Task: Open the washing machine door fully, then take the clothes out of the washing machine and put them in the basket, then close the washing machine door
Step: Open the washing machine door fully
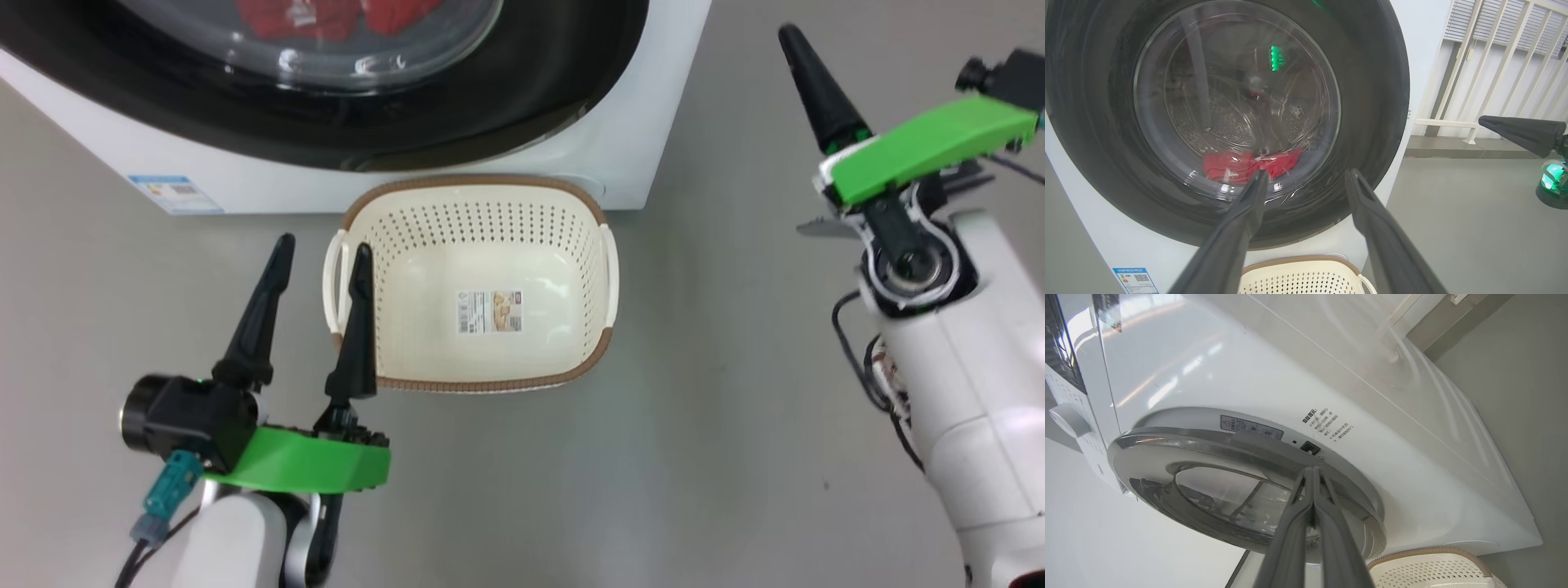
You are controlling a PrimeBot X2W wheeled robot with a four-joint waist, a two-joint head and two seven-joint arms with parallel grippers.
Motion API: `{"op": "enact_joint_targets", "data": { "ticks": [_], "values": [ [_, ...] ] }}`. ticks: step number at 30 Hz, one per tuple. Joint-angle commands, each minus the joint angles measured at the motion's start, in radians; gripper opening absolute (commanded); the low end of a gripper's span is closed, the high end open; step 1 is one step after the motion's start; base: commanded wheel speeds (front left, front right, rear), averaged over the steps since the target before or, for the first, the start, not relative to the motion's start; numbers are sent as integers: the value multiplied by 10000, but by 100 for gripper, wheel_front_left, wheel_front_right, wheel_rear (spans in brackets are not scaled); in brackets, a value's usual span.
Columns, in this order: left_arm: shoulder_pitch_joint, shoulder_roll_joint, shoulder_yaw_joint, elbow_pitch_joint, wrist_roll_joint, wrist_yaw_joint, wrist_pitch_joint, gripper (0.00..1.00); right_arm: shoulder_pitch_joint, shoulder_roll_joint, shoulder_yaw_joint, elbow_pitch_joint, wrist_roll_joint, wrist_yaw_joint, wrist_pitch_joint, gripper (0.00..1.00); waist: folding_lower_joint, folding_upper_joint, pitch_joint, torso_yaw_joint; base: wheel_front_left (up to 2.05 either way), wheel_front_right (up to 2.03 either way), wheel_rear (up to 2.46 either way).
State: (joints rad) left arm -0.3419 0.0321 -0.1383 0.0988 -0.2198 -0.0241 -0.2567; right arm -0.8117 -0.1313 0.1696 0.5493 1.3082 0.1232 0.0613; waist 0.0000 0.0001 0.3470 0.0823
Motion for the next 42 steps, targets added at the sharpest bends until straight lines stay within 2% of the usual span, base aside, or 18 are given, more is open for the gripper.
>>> {"op": "enact_joint_targets", "data": {
  "ticks": [1, 7, 16, 20, 42],
  "values": [
    [-320, 181, 271, -327, -9, 55, -51, 100, -291, 22, 51, -293, 163, 75, 151, 0, 0, -1, 344, 163, 0, 0, 0],
    [-554, 181, 180, -483, -33, 77, -51, 100, -1187, -37, -246, -280, 1603, 75, 1586, 0, 0, -1, 914, 306, 0, 0, 0],
    [-935, 181, -47, -536, -202, 153, -51, 100, -2555, -242, -190, 63, 2417, 75, 3253, 0, 0, -1, 1664, 626, 0, 0, 0],
    [-1065, 181, -140, -510, -399, 204, -51, 100, -3065, -252, -369, 195, 2759, 75, 3591, 0, 0, -1, 1927, 792, 0, 0, 0],
    [-1190, 181, -377, -511, -424, 263, -51, 100, -4518, -828, -102, 698, 2641, 75, 4799, 0, 0, -1, 2665, 1485, 0, 0, 0]
  ]
}}
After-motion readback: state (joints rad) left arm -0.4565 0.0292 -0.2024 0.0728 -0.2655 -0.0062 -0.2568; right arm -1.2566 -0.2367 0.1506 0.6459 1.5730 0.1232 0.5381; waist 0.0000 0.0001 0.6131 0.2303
